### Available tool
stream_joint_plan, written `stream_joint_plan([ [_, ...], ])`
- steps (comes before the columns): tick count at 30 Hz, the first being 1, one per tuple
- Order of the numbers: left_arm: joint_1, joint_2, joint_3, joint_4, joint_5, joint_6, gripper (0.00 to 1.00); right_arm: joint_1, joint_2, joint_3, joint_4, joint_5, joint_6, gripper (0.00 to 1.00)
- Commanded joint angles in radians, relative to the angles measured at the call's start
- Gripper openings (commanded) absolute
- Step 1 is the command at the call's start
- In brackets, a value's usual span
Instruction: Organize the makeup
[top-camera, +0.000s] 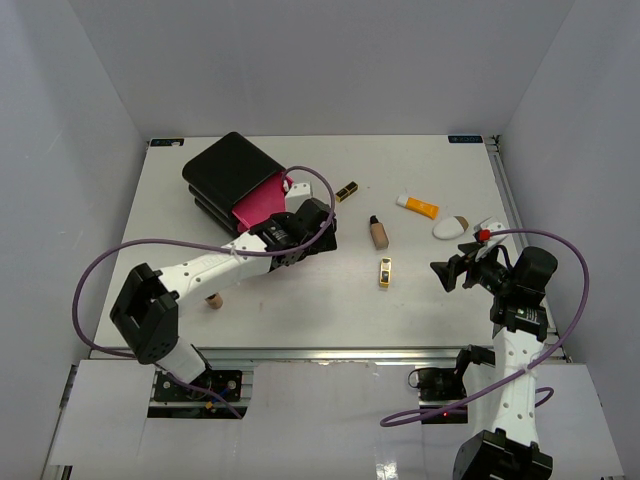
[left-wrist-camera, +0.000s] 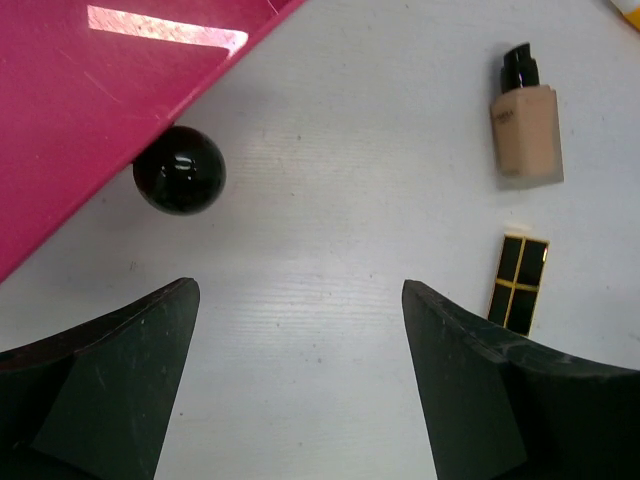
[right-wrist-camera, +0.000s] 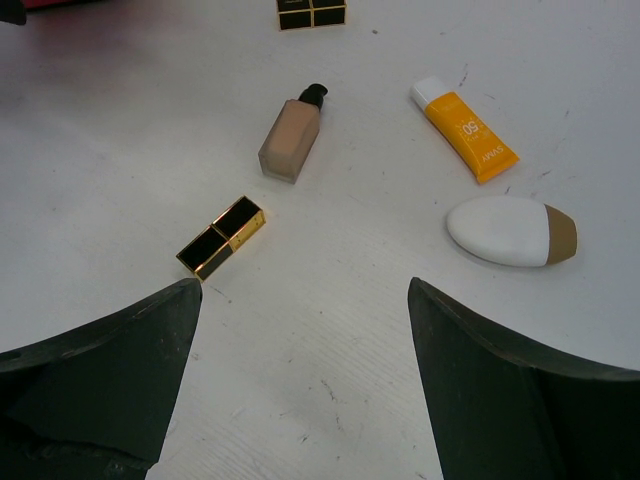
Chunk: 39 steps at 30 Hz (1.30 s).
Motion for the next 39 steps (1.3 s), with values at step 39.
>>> stream_joint_plan([
  [39, -0.003, -0.62, -0.298, 0.263, 0.54, 0.502, 0.98, -0.021, 0.013, 0.026, -0.019, -0.133, -0.093, 0.9],
])
